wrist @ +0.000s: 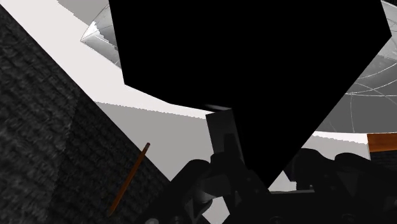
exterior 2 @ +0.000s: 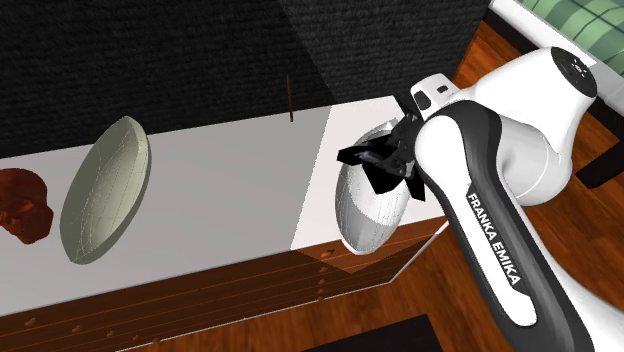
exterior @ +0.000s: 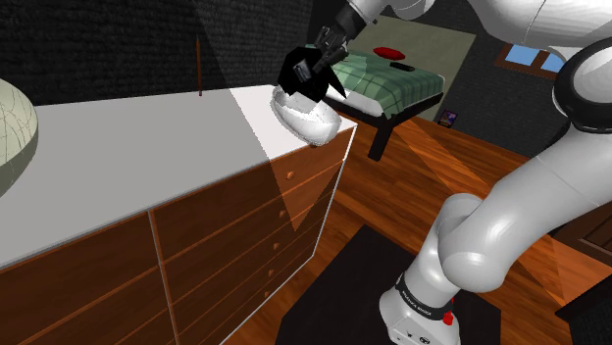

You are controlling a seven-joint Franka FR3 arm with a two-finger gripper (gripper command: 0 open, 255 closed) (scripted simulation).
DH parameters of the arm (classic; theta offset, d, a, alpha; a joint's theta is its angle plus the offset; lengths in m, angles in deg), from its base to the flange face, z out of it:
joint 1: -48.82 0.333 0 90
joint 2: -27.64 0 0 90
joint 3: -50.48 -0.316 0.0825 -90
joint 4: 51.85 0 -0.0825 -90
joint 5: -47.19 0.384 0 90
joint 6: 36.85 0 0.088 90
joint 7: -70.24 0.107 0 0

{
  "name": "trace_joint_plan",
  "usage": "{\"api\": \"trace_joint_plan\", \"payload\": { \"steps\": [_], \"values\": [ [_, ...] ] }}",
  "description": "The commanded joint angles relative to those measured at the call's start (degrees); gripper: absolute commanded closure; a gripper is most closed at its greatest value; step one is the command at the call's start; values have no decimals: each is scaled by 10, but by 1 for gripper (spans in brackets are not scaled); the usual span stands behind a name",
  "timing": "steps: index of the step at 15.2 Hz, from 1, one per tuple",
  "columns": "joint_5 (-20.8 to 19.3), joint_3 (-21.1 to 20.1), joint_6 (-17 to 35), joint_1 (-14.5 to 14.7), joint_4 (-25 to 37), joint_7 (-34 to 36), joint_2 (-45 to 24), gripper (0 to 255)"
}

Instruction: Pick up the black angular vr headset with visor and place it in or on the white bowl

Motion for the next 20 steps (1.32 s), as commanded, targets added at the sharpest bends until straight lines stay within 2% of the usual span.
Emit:
{"api": "trace_joint_plan", "payload": {
  "steps": [1,2,3,8,12,20],
  "values": [
    [0,0,1,0,0,0,0,255],
    [0,0,1,0,0,0,0,255],
    [0,0,0,0,0,0,0,0],
    [0,0,1,0,0,0,0,0],
    [-6,10,-70,-5,63,4,7,0],
    [-6,10,-70,-5,63,4,7,0]
  ]
}}
